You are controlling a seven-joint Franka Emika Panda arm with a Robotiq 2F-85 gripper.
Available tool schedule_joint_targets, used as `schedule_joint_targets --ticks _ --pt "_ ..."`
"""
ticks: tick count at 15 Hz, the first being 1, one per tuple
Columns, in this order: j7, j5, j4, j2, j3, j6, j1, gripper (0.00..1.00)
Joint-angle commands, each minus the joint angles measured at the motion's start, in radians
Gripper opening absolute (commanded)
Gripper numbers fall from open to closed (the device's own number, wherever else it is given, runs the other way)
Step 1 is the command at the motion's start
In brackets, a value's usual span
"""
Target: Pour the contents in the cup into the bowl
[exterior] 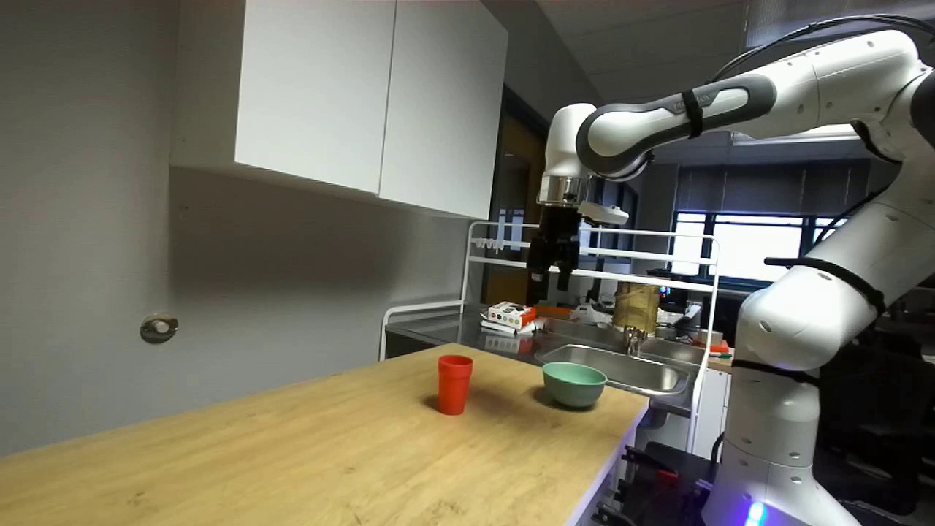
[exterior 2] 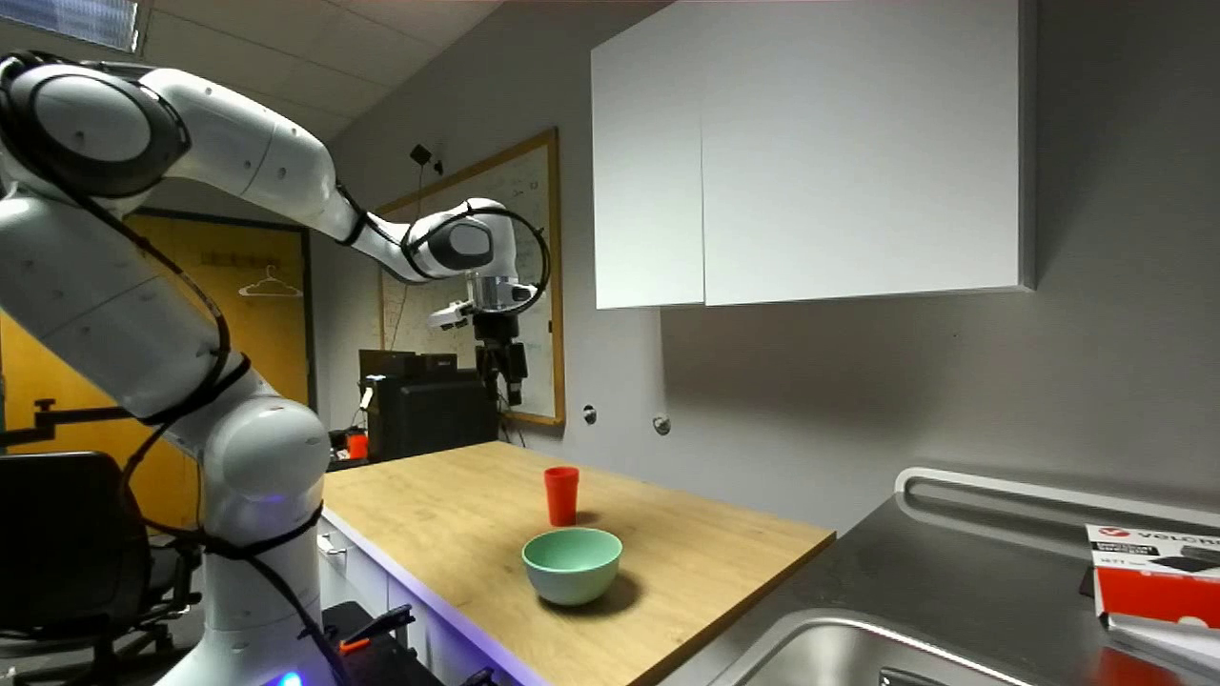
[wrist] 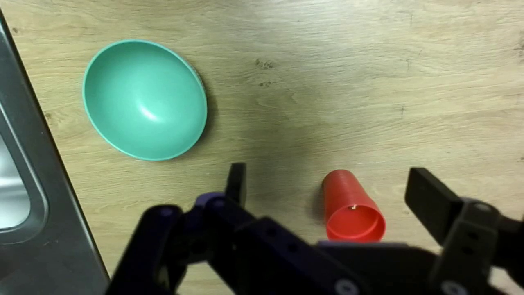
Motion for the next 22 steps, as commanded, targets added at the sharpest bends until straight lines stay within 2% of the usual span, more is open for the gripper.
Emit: schedule_joint_targets --ticks 1,4,8,13,17,22 --pt "0.004 -0.005 0.002 0.001 -0.007 -0.002 0.008 1.0" --pt "-0.009 0.003 0.008 0.017 -0.012 0.002 0.014 1.0" --pt "0.005 0.004 0.045 0.115 0.004 0.051 0.019 1.0" --pt "0.03 0.001 0.153 0.332 0.039 0.162 0.051 1.0" --pt "0.065 -0.007 0.266 0.501 0.06 0.199 0.076 1.0" --pt "0.109 -0.005 0.395 0.684 0.05 0.229 0.111 1.0"
